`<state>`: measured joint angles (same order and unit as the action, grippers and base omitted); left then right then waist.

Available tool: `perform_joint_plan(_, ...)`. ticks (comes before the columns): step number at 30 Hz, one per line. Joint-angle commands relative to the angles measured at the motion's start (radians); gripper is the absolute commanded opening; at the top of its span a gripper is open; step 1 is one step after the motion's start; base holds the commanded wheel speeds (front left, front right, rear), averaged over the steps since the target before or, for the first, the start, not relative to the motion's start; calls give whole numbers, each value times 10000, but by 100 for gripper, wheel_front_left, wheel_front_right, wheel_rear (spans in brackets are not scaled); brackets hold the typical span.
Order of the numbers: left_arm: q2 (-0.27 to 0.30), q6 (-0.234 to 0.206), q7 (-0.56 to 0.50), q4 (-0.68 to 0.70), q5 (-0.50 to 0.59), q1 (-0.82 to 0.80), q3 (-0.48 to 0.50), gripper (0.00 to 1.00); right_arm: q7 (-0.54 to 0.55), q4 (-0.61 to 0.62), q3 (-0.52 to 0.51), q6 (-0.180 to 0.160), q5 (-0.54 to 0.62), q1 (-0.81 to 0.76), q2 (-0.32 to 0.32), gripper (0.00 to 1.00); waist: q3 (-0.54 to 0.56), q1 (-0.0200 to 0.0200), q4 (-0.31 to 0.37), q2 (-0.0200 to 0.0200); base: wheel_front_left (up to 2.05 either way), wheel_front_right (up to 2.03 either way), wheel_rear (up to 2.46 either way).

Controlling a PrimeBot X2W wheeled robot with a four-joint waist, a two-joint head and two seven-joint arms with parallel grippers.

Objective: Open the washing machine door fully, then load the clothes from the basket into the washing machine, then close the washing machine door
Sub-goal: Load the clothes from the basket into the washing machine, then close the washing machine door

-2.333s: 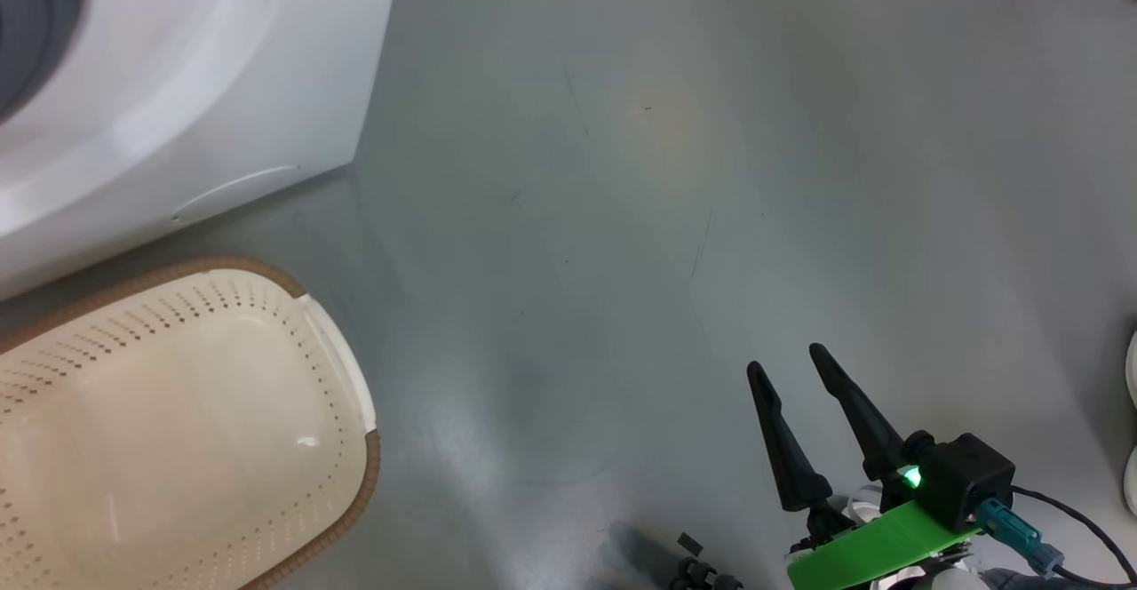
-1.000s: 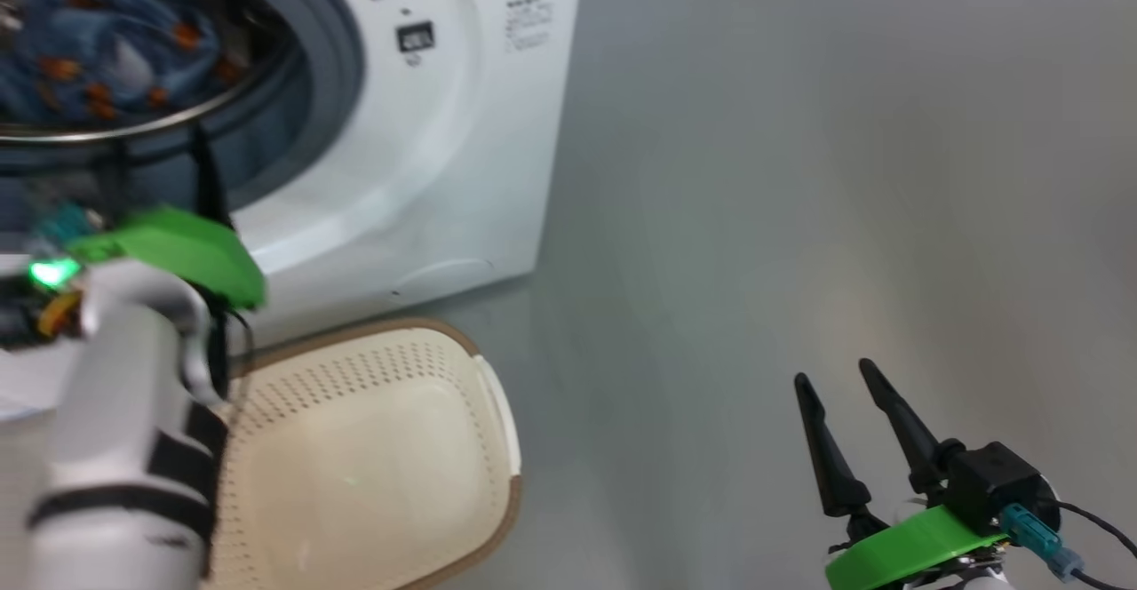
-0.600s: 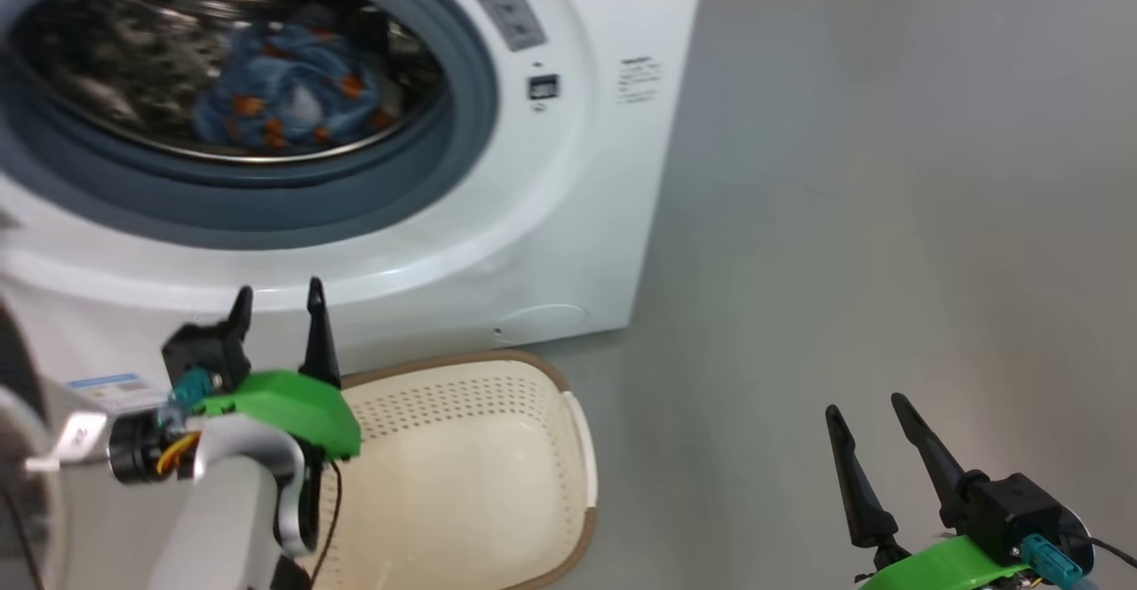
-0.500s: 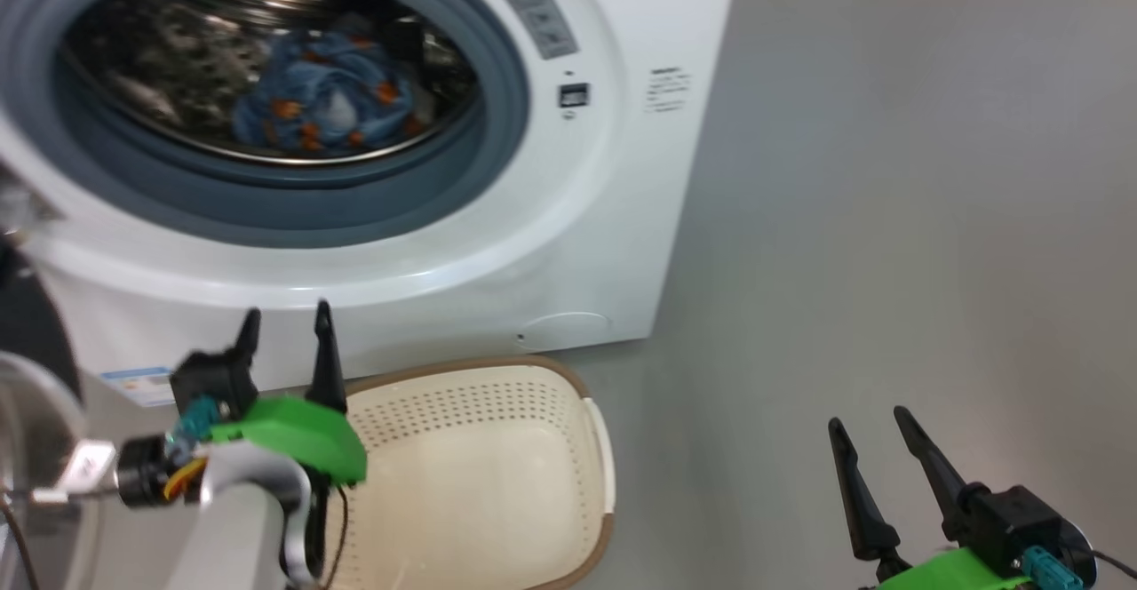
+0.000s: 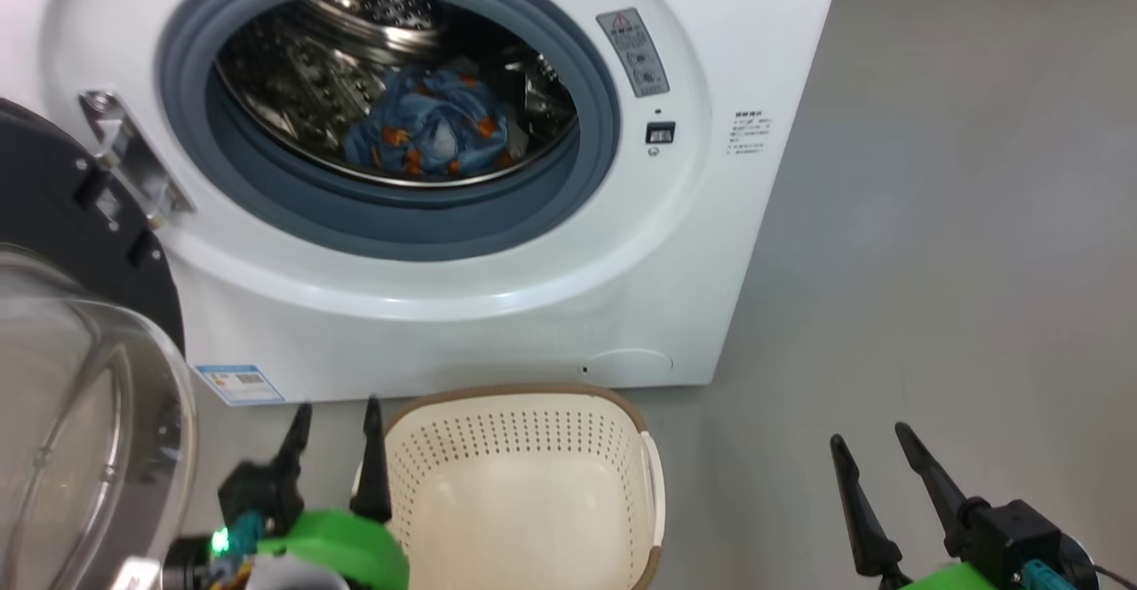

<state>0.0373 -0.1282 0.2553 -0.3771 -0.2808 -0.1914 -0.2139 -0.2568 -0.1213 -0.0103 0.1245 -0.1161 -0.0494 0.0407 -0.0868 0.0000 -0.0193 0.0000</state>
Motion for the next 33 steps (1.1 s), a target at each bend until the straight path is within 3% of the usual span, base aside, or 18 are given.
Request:
perform_joint_plan(1, 131, -63, 64, 354, -123, 174, 364, 100, -49, 189, 246, 62, -15, -94, 95, 100, 320, 0, -112, 0, 0, 0, 0)
perform_joint_plan(7, 131, -137, 64, 1047, -154, 1133, 728, 100, -49, 236, 270, 62, 108, -341, 95, 100, 644, 0, -185, 0, 0, 0, 0)
perform_joint_plan(20, 130, 225, 64, 2138, -205, 2745, 1450, 100, -49, 364, 150, 62, 383, -633, 95, 100, 985, 0, -37, 0, 0, 0, 0)
perform_joint_plan(33, 130, -45, 64, 2582, -122, 3494, 1840, 100, -49, 386, 146, 62, 345, -701, 95, 100, 1117, 0, 455, 0, 0, 0, 0)
